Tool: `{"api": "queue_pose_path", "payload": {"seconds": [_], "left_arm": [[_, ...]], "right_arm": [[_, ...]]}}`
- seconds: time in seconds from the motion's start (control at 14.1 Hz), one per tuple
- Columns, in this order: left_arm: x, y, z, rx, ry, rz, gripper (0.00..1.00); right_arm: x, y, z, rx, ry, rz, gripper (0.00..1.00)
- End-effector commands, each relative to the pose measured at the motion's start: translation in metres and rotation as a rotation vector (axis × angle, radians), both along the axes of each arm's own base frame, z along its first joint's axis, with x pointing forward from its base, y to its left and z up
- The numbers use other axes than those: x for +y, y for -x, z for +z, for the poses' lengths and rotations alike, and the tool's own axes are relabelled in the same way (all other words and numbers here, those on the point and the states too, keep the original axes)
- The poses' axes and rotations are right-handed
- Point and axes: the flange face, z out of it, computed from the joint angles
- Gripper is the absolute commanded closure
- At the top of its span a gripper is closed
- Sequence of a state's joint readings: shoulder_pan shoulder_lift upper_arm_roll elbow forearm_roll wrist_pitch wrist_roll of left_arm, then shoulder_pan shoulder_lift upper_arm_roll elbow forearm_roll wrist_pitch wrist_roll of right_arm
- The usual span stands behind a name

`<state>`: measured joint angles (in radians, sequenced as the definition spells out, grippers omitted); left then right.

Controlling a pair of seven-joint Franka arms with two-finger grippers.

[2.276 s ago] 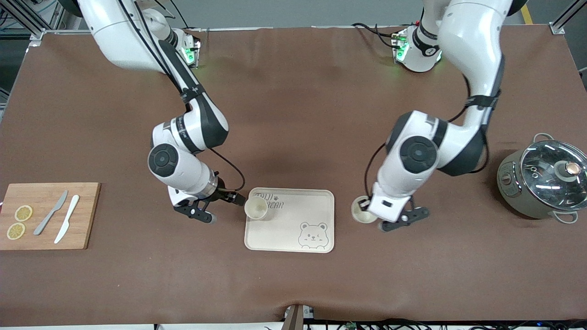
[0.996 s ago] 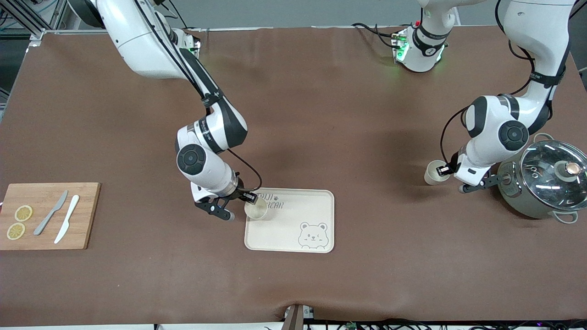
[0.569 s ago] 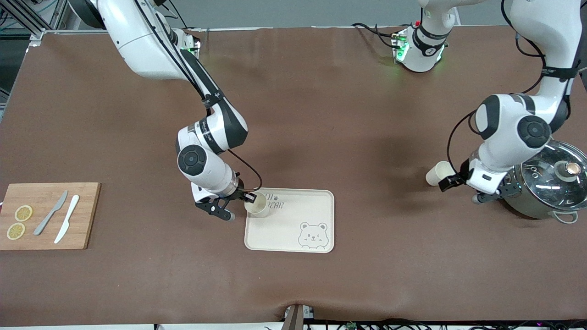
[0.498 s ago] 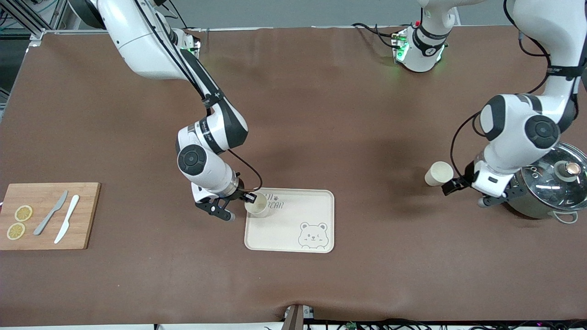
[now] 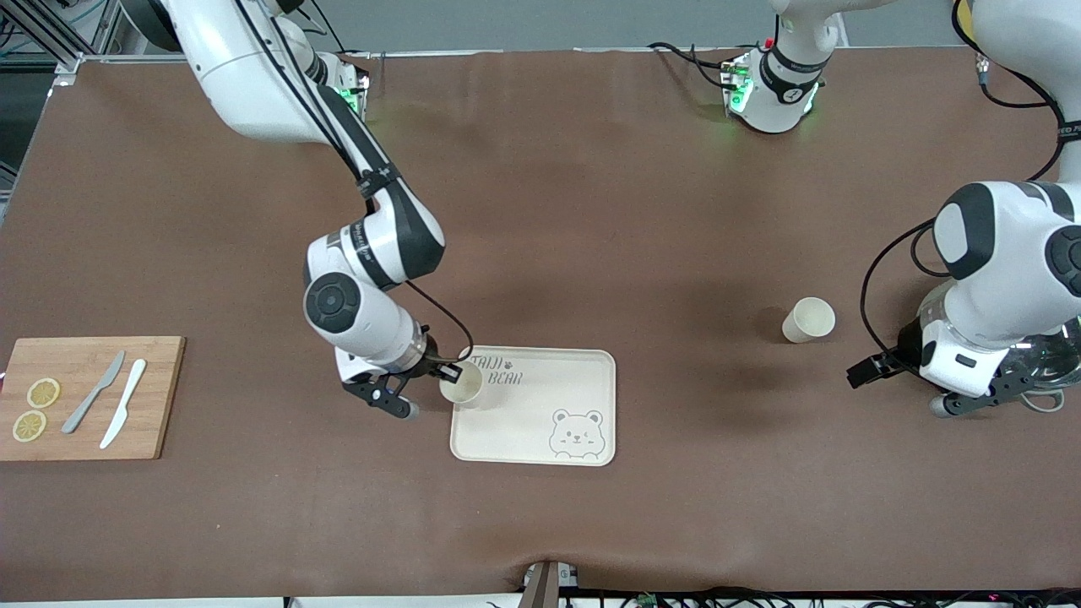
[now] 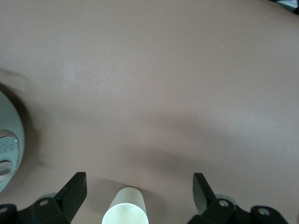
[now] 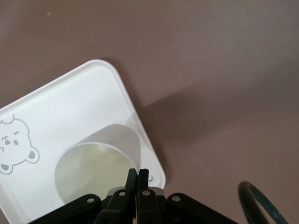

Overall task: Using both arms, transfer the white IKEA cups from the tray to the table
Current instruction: 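Set the cup down near the pot and open the left gripper, then carry the second cup toward the cutting board with the right gripper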

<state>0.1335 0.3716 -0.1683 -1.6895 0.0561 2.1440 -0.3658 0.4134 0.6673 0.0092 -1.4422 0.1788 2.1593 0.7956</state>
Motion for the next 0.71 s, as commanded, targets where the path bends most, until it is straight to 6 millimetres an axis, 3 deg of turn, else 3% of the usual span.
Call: {"api": "queue_pose_path", "payload": {"seconds": [0.0, 0.21, 0.28, 0.43, 0.5, 0.64], "left_arm": [[0.008, -0.007, 0.037, 0.050, -0.004, -0.006, 0.00], [0.027, -0.006, 0.082, 0.078, -0.010, 0.022, 0.00], [0.035, -0.002, 0.095, 0.078, -0.014, 0.017, 0.00], [0.058, 0.007, 0.110, 0.081, -0.013, -0.067, 0.00], [0.063, 0.013, 0.122, 0.083, -0.014, -0.084, 0.00], [0.064, 0.026, 0.148, 0.080, -0.030, -0.089, 0.00]], "right_arm": [[-0.042, -0.012, 0.032, 0.028, -0.004, 0.012, 1.00], [-0.082, -0.010, 0.063, 0.052, 0.035, 0.081, 1.00], [-0.108, -0.011, 0.070, 0.060, 0.056, 0.097, 1.00], [-0.149, -0.003, 0.078, 0.085, 0.057, 0.133, 1.00], [-0.181, 0.000, 0.076, 0.095, 0.054, 0.137, 1.00], [-0.218, 0.017, 0.072, 0.113, 0.047, 0.182, 1.00]]}}
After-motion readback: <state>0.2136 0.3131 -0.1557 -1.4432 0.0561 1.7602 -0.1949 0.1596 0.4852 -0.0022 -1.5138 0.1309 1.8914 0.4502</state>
